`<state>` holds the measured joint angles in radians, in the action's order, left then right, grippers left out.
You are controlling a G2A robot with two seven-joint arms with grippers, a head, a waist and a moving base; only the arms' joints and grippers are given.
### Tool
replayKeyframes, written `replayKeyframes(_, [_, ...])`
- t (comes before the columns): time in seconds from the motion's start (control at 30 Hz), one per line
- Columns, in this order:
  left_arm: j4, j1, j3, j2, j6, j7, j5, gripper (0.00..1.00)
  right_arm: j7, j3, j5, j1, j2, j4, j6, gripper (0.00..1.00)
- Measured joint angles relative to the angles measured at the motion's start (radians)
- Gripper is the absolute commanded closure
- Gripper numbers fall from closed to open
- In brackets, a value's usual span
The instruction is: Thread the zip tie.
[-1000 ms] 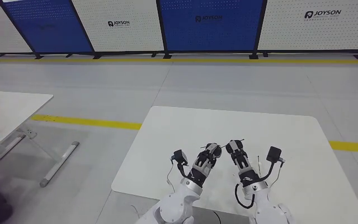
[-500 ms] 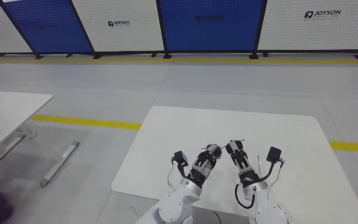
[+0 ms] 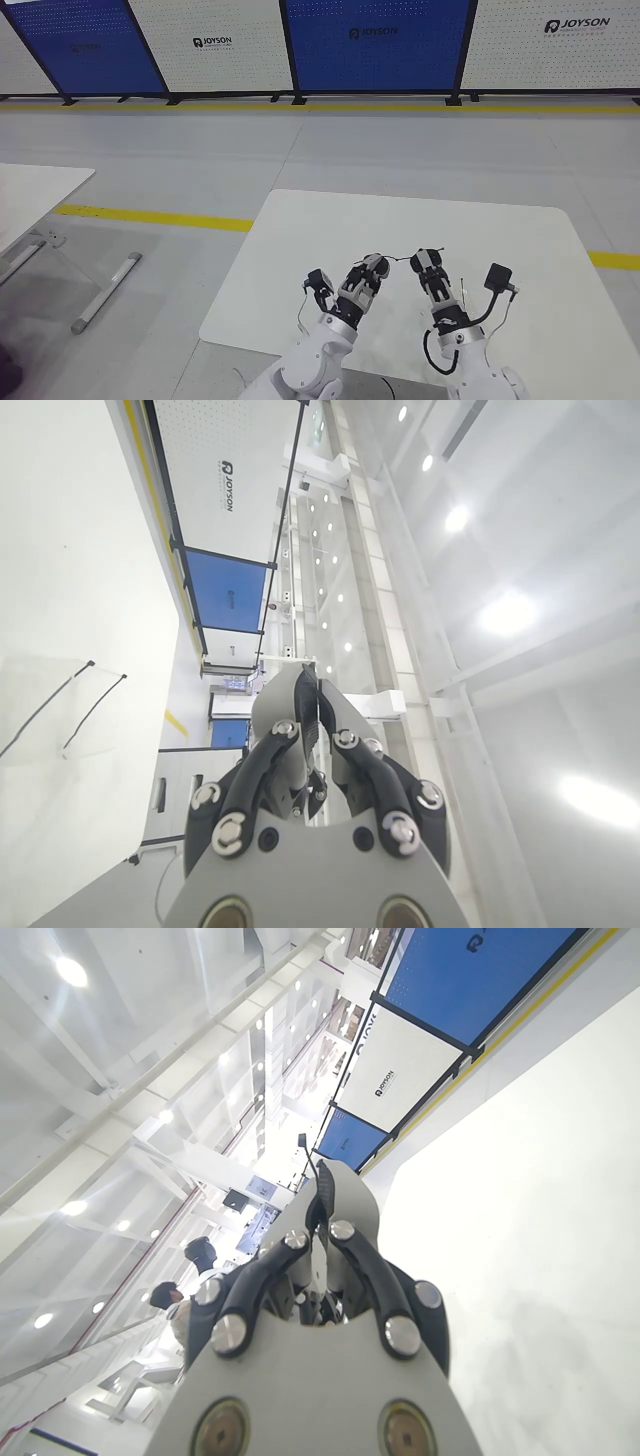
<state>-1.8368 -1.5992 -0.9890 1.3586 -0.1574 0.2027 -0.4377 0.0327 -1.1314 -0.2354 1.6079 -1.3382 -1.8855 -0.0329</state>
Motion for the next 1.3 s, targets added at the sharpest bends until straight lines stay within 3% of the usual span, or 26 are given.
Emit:
replayKeyframes(0.27, [0.003, 0.001, 0.012, 0.001, 0.008, 0.004, 0.057, 1.0, -0.029, -0.003, 0.018, -0.004, -0.001, 0.003, 0.006, 1.0])
replayKeyframes(0.57, [-0.001, -0.004, 0.008, 0.003, 0.009, -0.004, 0.049, 1.0, -0.036, -0.004, 0.016, -0.006, -0.003, 0.008, 0.019, 1.0])
replayKeyframes(1.3, [-0.006, -0.007, 0.01, 0.007, 0.01, 0.002, 0.069, 1.0, -0.049, -0.012, 0.004, 0.002, -0.005, 0.001, 0.026, 0.75])
